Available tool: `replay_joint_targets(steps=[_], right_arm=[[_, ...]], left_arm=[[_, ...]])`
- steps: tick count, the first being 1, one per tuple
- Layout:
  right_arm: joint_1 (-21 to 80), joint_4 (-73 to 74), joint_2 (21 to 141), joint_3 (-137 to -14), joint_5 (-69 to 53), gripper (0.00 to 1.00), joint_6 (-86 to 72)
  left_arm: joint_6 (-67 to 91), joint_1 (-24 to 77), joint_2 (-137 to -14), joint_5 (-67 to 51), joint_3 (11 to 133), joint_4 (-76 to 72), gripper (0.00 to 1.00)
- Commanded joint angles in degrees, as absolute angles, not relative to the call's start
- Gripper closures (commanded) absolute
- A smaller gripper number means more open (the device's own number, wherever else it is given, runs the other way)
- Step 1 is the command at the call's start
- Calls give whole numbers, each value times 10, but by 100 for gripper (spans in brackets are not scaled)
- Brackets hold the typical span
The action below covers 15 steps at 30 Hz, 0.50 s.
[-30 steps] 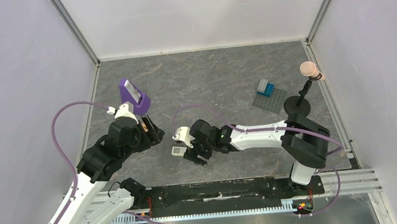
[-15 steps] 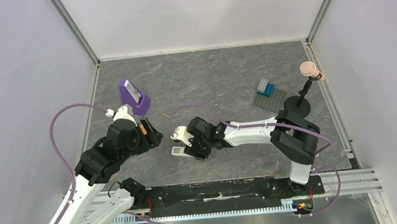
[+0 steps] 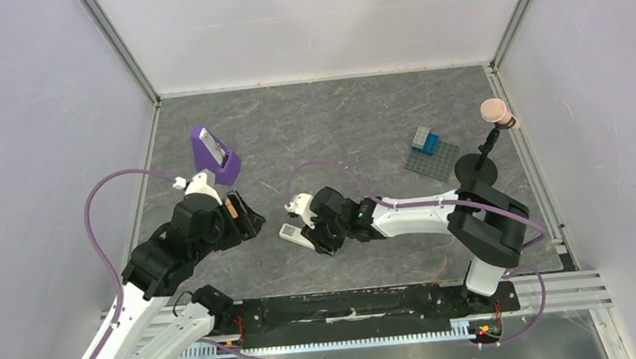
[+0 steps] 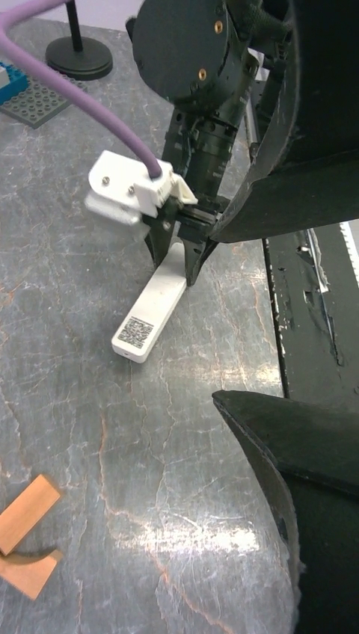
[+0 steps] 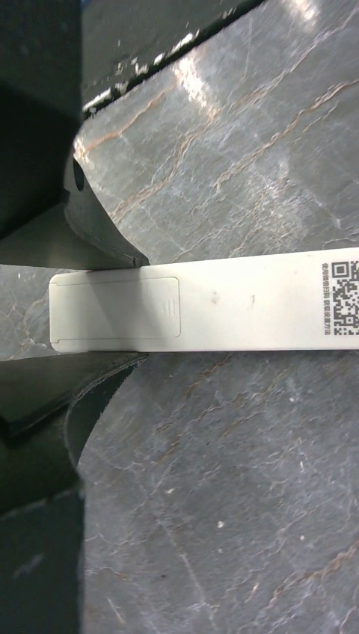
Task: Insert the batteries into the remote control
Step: Turn over the remote control at the center of the board.
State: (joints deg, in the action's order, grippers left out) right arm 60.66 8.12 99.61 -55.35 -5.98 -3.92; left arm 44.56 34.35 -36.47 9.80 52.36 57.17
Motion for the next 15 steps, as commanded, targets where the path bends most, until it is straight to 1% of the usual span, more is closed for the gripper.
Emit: replay_joint_targets(steps=[1,3,11,15], right_arm=[[596,5,932,-536,-67,87,-139],[590,-29,911,-526,-87,88,-181],[563,-116,838,-523,-228,88,-349],[560,-138,802,-521,-253,87,-423]], left_arm=[[454,341,-345,73,505,519,22],[452,340,-334,55,494,493,22],[418,340,-284,-32,448,372,23],[407,340,-253,-58,439,331,23]])
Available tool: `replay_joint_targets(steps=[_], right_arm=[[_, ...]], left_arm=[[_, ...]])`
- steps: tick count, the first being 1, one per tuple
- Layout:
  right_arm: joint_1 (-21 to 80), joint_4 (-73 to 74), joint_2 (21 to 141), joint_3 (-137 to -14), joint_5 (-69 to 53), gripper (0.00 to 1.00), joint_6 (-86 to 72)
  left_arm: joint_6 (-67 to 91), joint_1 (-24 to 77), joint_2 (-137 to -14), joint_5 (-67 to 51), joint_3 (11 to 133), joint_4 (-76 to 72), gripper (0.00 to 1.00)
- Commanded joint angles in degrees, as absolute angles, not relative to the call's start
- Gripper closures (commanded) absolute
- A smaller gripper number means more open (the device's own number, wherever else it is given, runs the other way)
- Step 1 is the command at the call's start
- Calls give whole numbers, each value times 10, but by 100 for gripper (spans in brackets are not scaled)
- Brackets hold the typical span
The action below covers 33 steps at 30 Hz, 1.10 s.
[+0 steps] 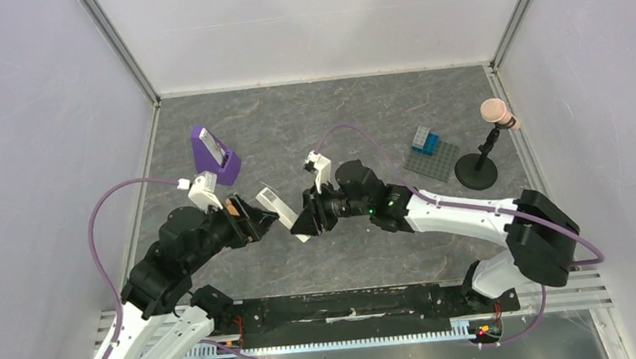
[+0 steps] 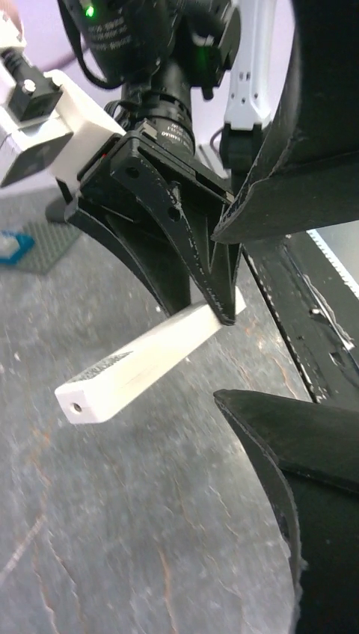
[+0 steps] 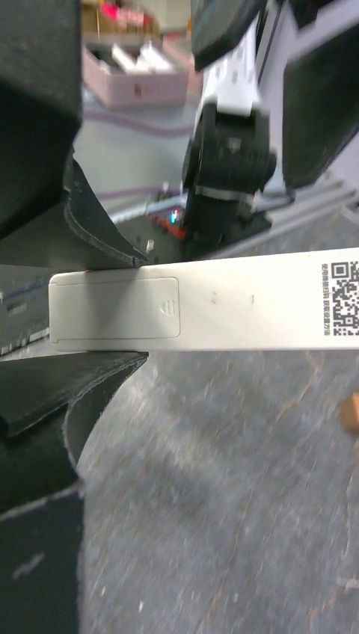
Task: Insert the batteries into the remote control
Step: Turn over the remote control at the center of the board.
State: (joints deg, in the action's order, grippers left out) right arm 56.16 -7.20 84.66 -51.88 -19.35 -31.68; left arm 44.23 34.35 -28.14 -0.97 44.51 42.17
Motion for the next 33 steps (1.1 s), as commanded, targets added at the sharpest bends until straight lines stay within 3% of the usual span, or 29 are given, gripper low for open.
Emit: replay_joint_targets(steps=[1,8,23,33], right_arm=[[560,-150,788,-515,-260,87,-438],[560,-214,731,-488,-302,86,-551],[560,-393,723,-455,-352,84,-722],[560,-418,724,-447,-349,84,-740]], left_arm=[[407,340,-244,-69,435,311,23],[436,340,-192,-163,383,161,23],[501,340,-206,-189,364,71,27],[506,341,-223,-175,362,93,27]])
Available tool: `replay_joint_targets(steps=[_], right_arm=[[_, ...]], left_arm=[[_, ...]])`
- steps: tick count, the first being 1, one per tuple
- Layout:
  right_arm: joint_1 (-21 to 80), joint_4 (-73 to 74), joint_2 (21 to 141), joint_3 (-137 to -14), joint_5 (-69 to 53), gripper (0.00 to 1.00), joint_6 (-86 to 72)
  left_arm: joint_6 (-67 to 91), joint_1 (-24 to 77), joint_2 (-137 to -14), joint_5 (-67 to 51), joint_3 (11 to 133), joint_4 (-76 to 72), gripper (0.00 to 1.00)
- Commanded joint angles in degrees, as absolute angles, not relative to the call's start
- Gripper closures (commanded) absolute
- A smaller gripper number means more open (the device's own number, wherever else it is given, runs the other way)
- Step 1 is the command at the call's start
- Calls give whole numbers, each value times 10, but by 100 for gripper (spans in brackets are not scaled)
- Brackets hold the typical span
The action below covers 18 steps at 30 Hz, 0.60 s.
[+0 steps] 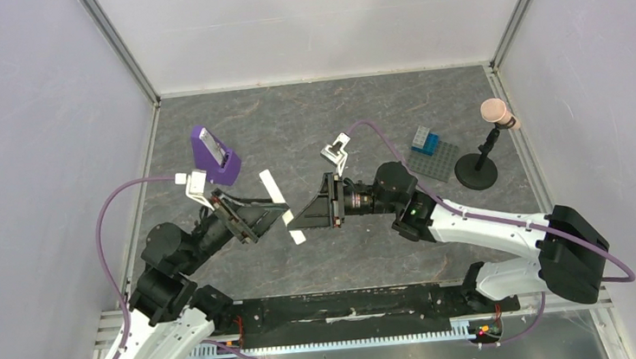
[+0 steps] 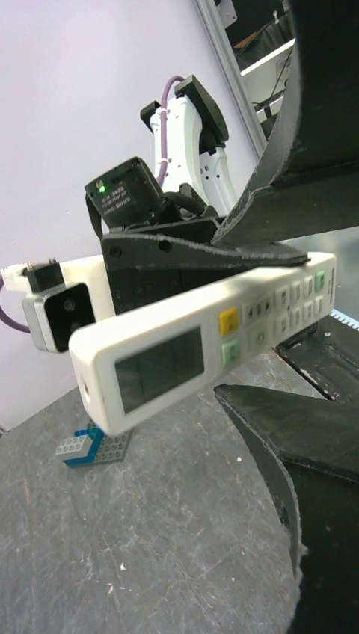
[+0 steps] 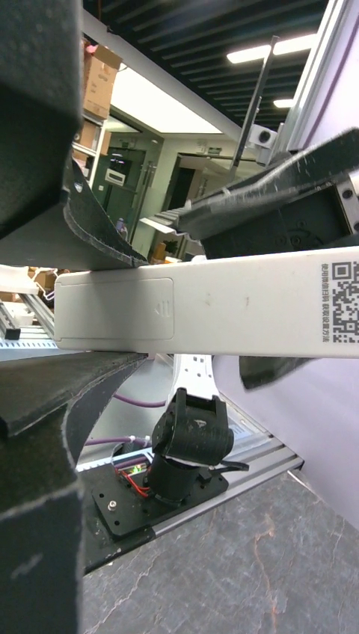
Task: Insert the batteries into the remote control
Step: Turn over the remote control at the center of the board.
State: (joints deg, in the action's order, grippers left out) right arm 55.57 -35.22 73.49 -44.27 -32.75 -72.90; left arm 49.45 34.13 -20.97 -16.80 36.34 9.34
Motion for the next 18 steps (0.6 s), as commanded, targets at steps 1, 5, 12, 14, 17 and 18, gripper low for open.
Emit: replay_joint_targets(steps=[1,5,12,14,17,18], right_arm=[[560,-416,723,-447,-347,84,-738],[560,-404,718,-448,-341,84,-728],[560,-403,722,-440,-339,83,-730],[560,-408,724,-437,-336,82,-732],[560,-417,730,-433,-334,82,-742],[560,-423,734,-432,-335,82,-746]], left_arm=[[501,340,-223,-169,366,104,27],[499,340,-221,-152,371,125,27],[553,340,-221,-169,344,63,36],[568,340,-224,-177,336,46,41],[585,340,-230,-189,326,25,46],[589,340,-232,-194,324,19,46]])
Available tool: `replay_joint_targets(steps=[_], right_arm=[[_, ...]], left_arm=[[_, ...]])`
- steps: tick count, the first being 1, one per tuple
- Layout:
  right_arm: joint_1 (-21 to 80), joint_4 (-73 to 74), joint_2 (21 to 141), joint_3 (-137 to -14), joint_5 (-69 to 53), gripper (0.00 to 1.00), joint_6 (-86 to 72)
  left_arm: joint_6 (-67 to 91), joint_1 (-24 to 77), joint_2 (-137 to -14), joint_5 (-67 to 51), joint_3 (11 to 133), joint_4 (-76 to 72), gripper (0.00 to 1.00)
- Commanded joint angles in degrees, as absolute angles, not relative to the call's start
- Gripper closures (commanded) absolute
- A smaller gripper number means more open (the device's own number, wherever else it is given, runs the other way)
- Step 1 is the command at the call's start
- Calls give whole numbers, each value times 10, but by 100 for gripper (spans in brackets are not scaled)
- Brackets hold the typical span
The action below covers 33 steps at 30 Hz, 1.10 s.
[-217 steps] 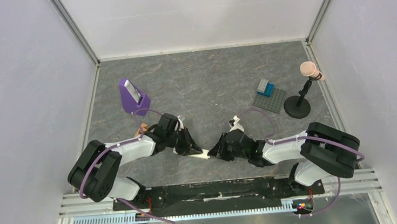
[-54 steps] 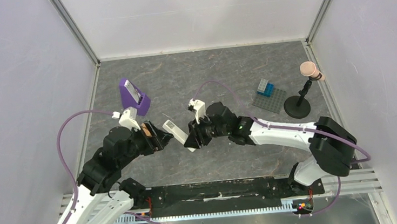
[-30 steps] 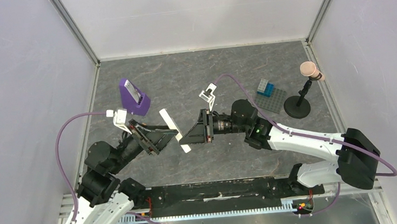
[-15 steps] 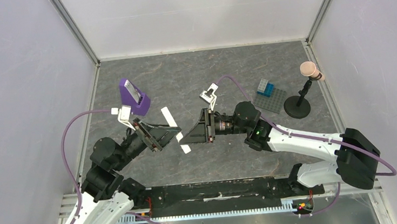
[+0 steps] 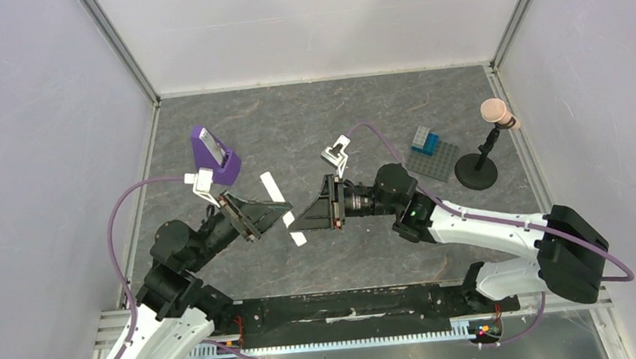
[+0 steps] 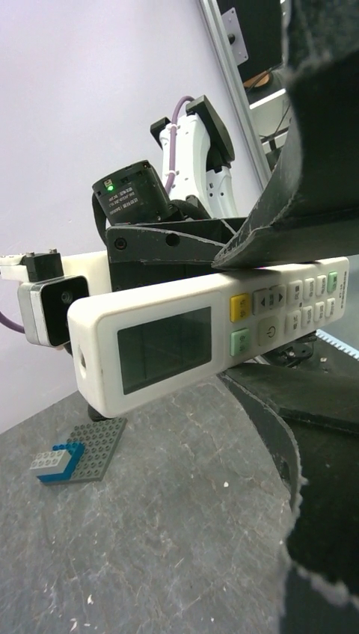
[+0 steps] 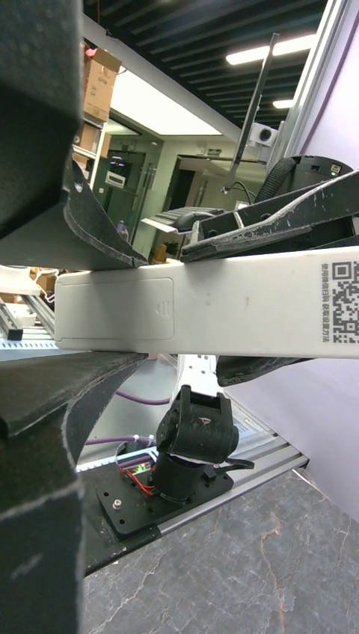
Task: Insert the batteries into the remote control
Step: Turn over the remote control at the center of the board.
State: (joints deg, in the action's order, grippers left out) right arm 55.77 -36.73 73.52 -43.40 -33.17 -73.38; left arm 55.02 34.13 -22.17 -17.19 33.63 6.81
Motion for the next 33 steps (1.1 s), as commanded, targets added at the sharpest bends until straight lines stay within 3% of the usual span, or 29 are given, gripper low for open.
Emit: replay_joint_targets(steps=[1,4,7,8,11,14,24,28,33], right_arm=[[560,-433,737,-430,-337,82,-753],[560,-442,742,-425,-340,81,-763],[560,-435,744,-425,-337,81,-762],[560,-431,745,-427,-338,79,-761],[560,-391,741,-435,-328,65,-740],[560,-346,730,-442,-308,53,-710],[550,-160,681,-473,-215,14,-579],[544,-66,643,-472,-132,6,-516],[543,61,586,-469,-5,3,-451]], left_arm=[[594,340,-234,-199,321,9,46],[605,340,-239,-207,316,-14,48],[608,341,-241,-209,314,-19,59],[608,340,-241,-210,313,-20,67],[606,340,-240,-208,312,-16,84],[597,340,-237,-200,314,-3,95],[490,340,-252,-73,406,235,98],[469,341,-314,18,450,349,98],[466,341,-458,61,480,388,98]])
